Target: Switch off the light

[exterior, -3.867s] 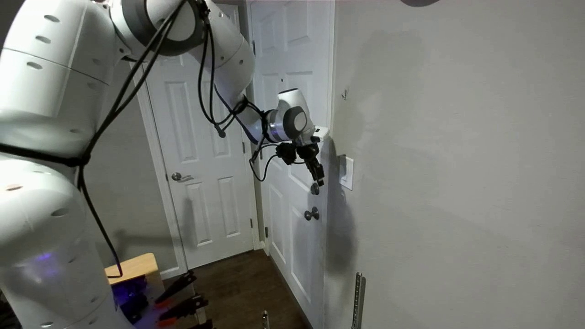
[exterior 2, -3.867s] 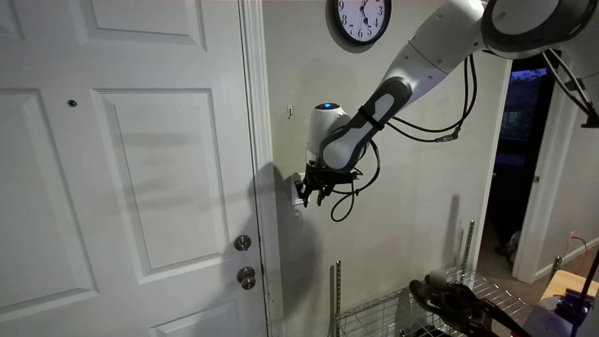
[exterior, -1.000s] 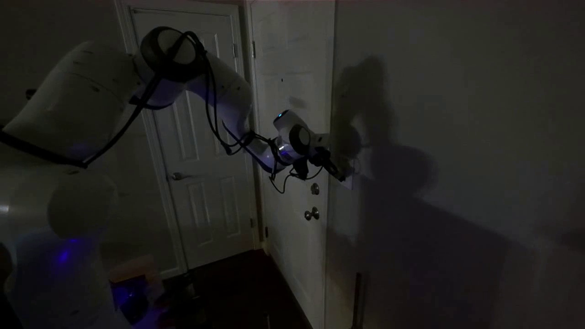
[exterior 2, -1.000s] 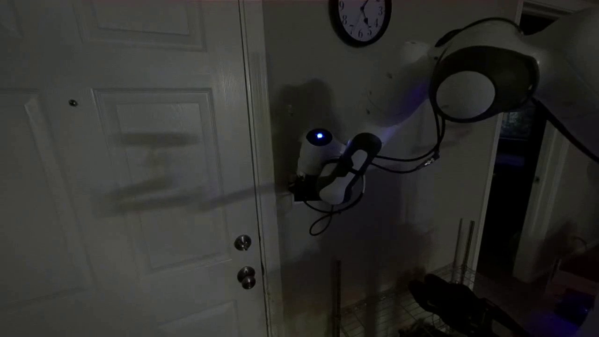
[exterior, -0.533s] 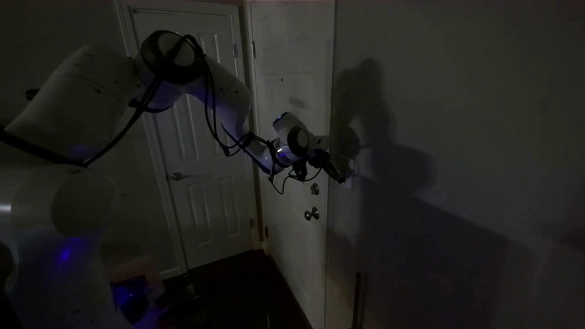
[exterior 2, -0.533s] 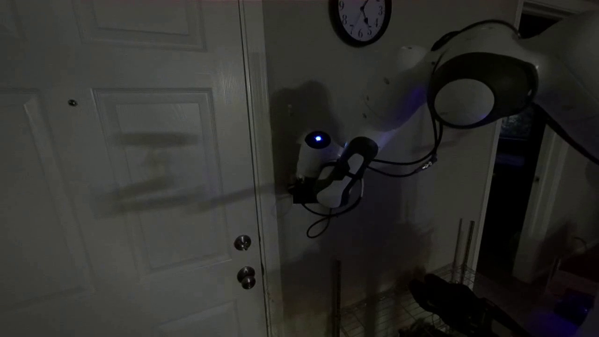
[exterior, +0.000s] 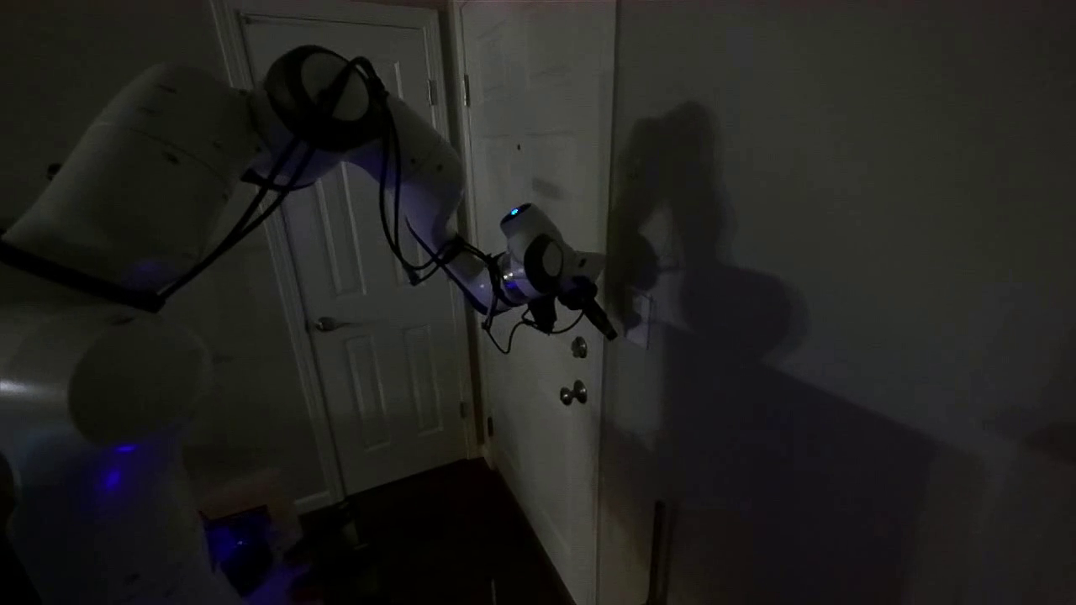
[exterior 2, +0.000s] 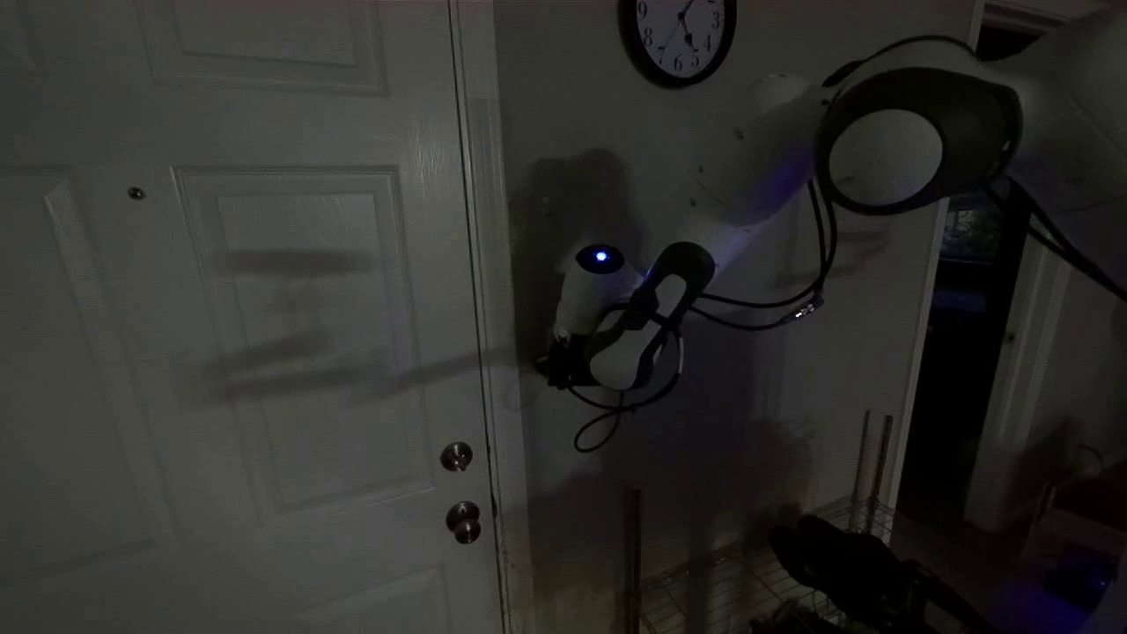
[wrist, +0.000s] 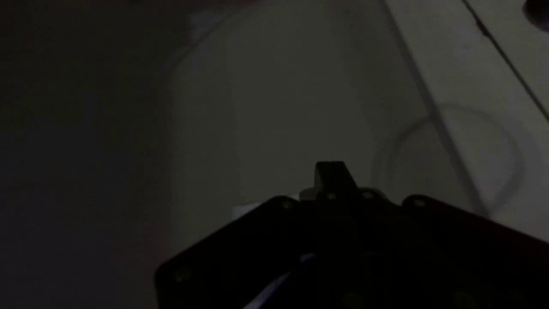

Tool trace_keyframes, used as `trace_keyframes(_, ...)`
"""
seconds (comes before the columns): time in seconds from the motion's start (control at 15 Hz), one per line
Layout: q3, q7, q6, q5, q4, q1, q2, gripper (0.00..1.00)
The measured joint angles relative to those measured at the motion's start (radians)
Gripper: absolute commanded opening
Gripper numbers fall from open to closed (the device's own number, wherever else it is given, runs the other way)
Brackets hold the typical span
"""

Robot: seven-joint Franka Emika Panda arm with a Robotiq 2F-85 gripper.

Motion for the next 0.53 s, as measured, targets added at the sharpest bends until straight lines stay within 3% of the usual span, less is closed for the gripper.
trace_keyframes(0.27,0.152,-0.068,-0.061,0.024,-0.01,-0.101,-0.067,0.0)
trace_keyframes(0.53,0.244,-0.081,-0.115,0.024,-0.011,-0.178,-0.1,0.0)
